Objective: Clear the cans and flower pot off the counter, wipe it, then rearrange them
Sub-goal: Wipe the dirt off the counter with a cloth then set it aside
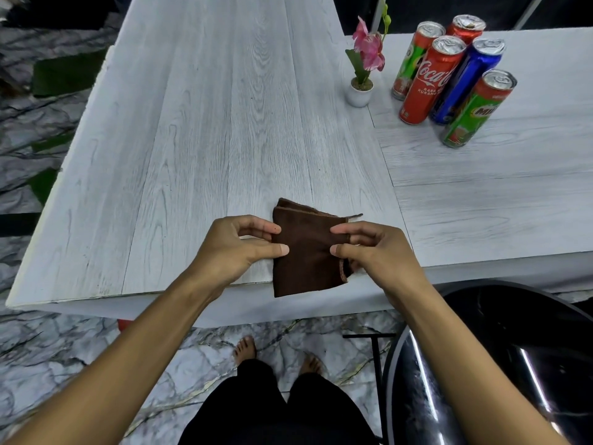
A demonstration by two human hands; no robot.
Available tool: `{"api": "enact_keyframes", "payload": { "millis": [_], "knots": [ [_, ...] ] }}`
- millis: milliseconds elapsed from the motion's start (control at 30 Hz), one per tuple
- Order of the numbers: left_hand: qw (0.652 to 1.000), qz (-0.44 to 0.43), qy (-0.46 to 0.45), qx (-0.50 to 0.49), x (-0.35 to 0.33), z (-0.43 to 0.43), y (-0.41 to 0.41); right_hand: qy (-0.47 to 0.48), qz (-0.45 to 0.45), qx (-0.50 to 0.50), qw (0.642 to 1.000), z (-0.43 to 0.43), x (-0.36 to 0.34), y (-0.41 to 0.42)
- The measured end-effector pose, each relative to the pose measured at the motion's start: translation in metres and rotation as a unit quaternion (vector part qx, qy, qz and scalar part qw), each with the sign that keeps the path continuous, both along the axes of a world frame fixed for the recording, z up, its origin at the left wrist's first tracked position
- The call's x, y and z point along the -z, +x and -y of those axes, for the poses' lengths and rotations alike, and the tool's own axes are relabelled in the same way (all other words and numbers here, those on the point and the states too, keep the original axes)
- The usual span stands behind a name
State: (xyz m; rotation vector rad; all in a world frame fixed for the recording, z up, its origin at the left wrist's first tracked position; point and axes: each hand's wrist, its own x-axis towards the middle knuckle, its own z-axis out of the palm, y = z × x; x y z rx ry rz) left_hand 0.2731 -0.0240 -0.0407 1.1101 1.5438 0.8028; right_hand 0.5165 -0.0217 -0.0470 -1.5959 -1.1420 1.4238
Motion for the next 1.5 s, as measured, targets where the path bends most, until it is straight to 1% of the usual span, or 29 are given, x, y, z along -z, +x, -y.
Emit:
{"api": "enact_keyframes", "payload": {
  "millis": [233,433,533,700,800,900,1033,1233,1367,1500],
  "knots": [
    [0.999,0.031,0.0,-0.017,0.004,0.024,0.005,0.005,-0.006,0.012,1.0,0.02,0.001,0.002],
    [0.994,0.103,0.031,-0.015,0.006,0.04,0.005,0.019,-0.046,0.026,0.998,0.042,-0.004,0.002],
    [0.993,0.112,0.028,0.008,0.005,0.04,0.001,0.021,-0.062,0.047,0.997,0.055,-0.005,0.001],
    [0.992,0.117,0.01,0.05,0.006,0.046,-0.005,0.019,-0.06,0.088,0.994,0.078,-0.004,-0.005],
    [0.991,0.111,0.016,0.072,0.006,0.052,-0.009,0.022,-0.065,0.103,0.992,0.095,-0.004,-0.009],
    [0.988,0.127,0.024,0.088,0.005,0.059,-0.01,0.037,-0.083,0.118,0.989,0.113,-0.004,-0.011],
    [0.982,0.143,0.033,0.117,0.005,0.065,-0.005,0.059,-0.1,0.159,0.98,0.141,-0.005,-0.013],
    [0.971,0.166,0.021,0.17,0.009,0.073,0.013,0.079,-0.118,0.231,0.962,0.187,-0.002,-0.011],
    [0.958,0.18,0.007,0.222,0.015,0.08,0.03,0.082,-0.096,0.278,0.952,0.217,0.002,-0.005],
    [0.944,0.181,-0.004,0.275,0.022,0.086,0.053,0.085,-0.09,0.334,0.934,0.243,0.005,0.001]
  ]
}}
